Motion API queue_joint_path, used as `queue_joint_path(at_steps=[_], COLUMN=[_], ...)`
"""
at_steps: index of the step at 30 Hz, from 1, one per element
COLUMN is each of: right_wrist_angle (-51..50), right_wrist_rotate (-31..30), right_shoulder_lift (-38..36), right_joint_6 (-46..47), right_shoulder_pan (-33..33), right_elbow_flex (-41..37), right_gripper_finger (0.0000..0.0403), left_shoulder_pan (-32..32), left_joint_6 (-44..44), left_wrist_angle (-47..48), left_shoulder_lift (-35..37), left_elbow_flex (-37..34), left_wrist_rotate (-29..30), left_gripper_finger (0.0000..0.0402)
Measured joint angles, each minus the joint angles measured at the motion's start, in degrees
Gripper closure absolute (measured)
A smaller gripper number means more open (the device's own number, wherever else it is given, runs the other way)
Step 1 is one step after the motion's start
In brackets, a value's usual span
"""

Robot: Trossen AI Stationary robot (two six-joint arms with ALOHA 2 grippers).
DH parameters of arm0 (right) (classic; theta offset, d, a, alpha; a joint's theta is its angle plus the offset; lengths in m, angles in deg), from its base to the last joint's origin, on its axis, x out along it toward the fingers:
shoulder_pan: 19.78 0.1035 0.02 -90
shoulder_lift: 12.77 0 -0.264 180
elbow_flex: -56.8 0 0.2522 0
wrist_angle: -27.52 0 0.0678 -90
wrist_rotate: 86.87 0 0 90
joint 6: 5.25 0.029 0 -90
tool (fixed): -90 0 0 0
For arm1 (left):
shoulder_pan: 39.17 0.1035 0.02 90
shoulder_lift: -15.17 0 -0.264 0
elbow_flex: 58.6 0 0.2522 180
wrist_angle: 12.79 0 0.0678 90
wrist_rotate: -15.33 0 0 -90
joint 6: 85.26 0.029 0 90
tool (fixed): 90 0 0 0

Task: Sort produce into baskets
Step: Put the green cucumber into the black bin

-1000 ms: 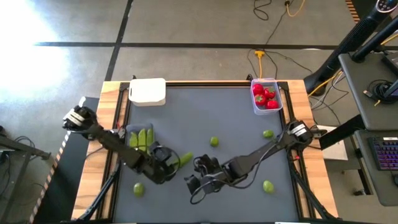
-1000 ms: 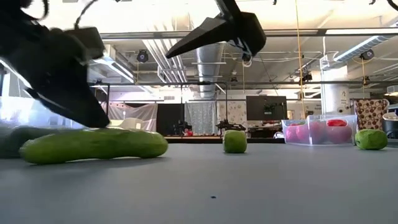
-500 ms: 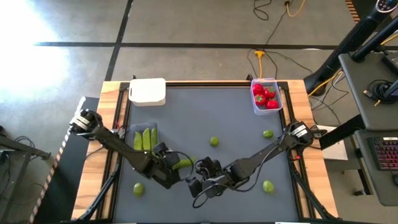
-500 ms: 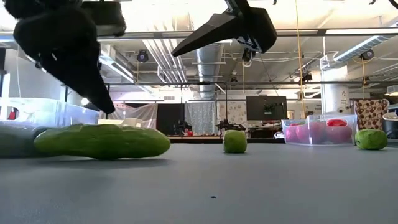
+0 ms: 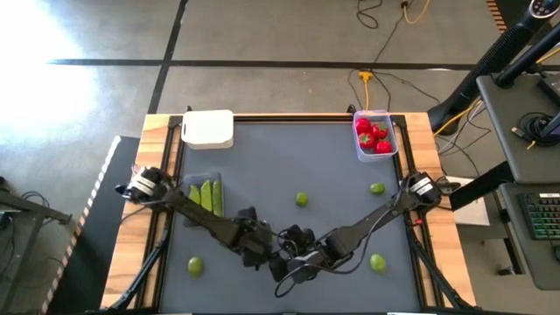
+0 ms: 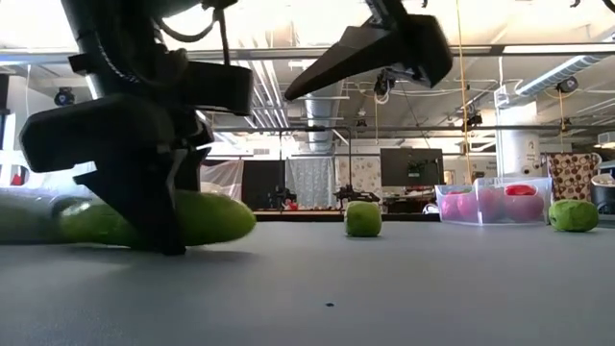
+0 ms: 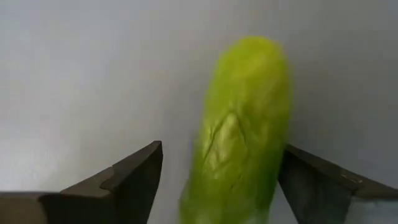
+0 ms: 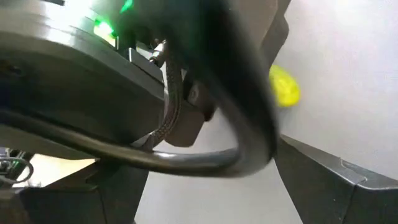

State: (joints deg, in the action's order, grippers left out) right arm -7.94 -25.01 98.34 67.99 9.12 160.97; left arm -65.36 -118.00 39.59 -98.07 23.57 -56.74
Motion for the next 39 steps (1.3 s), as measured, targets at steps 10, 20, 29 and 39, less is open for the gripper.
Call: queue_joint_path(at_steps=[10,20,29,39], right_wrist_angle=[-1.83,-3.7,-3.75,-3.84], right_wrist_rotate=[-0.63,-0.55,-0.28,3.62], right_shoulder_lift=[-0.22,-0.22,-0.22,-0.22], right_joint_6=[1.15,-1.84,-5.21,-13.14], right_shoulder_pan=[1.47,1.45,1.55,1.83], right_elbow_flex=[-0.02,0.02,0.0,-0.04], right_gripper_finger=[0.0078,0.0078,0.0078,0.0078], left_shoulder_pan=[-0.87,-1.66,-0.07,2.42], left_joint_6=[-2.86,-14.68,-66.96,-88.1], left_wrist_angle=[1.31,17.28,49.49,32.31], left_shoulder_lift=[0.89,17.9,32.26,40.12], left_elbow_flex=[2.0,5.59,-3.14,-25.09], left_wrist_rotate=[-0.53,10.77,20.04,9.79], left_gripper_finger=[0.0263,0.0278,0.0277,0.0253])
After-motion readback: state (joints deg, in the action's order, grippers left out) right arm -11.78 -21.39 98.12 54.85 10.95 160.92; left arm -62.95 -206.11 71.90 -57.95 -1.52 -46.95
